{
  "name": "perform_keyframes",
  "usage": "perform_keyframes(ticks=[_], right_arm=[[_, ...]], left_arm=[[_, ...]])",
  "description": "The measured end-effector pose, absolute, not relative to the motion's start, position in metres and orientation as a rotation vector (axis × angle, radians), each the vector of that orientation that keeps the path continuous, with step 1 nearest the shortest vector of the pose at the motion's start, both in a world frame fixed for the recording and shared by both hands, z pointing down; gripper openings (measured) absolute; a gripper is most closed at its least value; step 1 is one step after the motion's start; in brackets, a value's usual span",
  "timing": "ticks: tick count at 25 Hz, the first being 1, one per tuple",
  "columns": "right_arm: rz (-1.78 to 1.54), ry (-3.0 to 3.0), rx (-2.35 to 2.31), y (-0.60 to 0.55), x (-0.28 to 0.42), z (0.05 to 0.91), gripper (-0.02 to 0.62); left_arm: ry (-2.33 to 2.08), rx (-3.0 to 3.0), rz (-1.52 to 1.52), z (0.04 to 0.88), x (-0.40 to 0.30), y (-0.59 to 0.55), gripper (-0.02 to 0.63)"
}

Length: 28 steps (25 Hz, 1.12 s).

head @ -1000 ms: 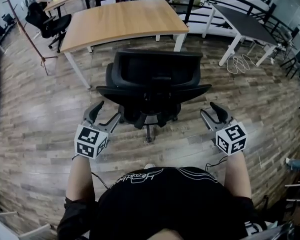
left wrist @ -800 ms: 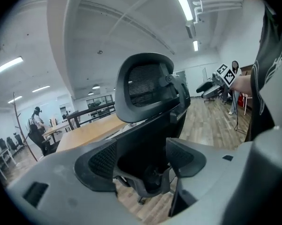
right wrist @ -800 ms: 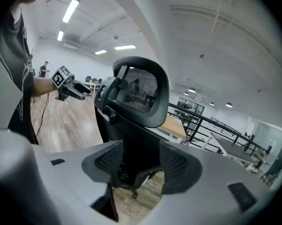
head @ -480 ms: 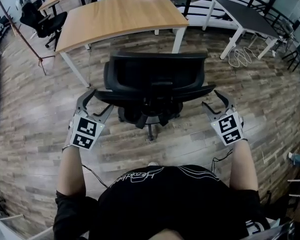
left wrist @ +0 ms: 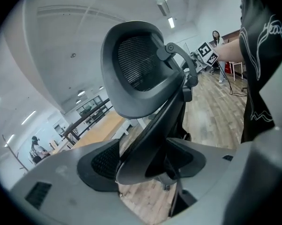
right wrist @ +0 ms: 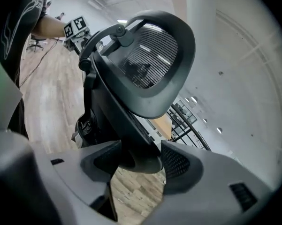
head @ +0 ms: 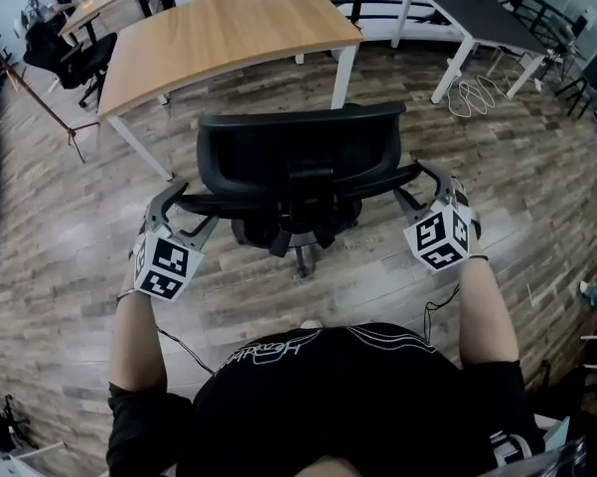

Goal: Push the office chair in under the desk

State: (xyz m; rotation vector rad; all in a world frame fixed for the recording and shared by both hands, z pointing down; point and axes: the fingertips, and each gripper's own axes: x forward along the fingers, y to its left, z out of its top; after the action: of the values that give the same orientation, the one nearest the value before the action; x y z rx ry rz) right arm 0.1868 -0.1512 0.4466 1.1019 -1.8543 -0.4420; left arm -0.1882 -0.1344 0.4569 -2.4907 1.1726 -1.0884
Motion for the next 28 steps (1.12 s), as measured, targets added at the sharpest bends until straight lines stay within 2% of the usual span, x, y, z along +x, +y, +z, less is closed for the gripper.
perform_keyframes(ticks=[6,11,28], right_arm=[[-0.536,-1.787,1.069,-0.158,0.191,0.450,0.265],[-0.547,-1.783,1.056,-0.158,0.191,0.450,0.261],[-0.551,-1.822,1.066,-0.171,0.196,0.449,0.261]], left_arm=[[1.142,-2.502,-1.106,0.459,-0.187,-0.138,0.296],[1.120,-2.491,-1.130,0.460,-0.188,-0.135,0.278],[1.178,-2.466,-1.120,0.460,-0.183,-0.137,0.276]])
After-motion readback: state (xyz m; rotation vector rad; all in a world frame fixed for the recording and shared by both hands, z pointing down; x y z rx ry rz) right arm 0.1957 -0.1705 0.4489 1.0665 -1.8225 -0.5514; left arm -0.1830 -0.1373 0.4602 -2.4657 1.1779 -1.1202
